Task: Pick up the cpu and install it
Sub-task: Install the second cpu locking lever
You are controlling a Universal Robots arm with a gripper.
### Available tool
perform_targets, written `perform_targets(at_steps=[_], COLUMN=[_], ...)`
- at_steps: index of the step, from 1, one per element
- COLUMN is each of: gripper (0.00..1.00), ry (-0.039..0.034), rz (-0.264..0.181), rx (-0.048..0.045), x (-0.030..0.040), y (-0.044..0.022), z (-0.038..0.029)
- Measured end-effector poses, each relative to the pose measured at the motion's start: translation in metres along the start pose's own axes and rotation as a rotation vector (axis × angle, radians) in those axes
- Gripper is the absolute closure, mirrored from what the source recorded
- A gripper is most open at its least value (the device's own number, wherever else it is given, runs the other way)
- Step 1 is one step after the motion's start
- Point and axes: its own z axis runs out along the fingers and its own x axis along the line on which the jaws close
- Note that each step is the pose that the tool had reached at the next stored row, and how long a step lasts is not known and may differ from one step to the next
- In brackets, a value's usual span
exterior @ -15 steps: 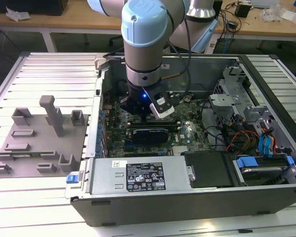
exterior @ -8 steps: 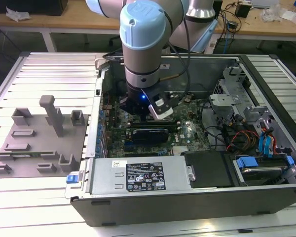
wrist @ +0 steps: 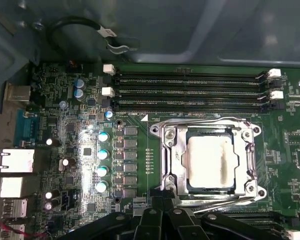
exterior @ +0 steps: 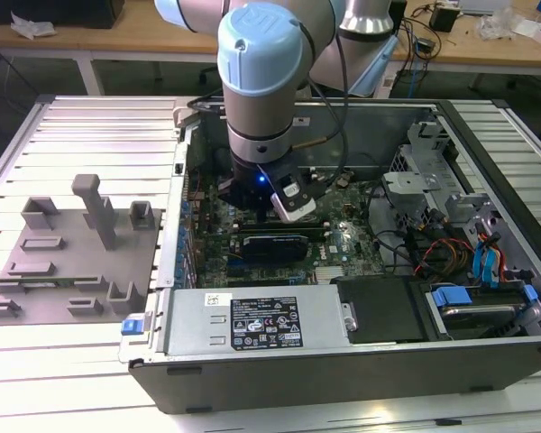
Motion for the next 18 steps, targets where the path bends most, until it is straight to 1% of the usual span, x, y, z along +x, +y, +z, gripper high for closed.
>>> perform_targets(at_steps=[4, 7, 10, 13, 15, 18], gripper=[0.89, 0.89, 0.89, 0.89, 0.89, 0.89], ry=[-0.0003, -0.0006, -0.0009, -0.001, -0.0015, -0.0024], rz=[0.002, 0.004, 0.005, 0.006, 0.01, 0.016], rx=[0.0002, -0.0002, -0.0021, -0.0074, -0.0383, -0.065], x=[-0.0005, -0.0006, -0.0006, -0.0008, -0.0012, -0.0012], y=[0.0009, -0.0016, -0.0063, -0.0101, -0.0127, -0.0137], z=[-0.009, -0.0107, -0.012, -0.0127, -0.0128, -0.0121])
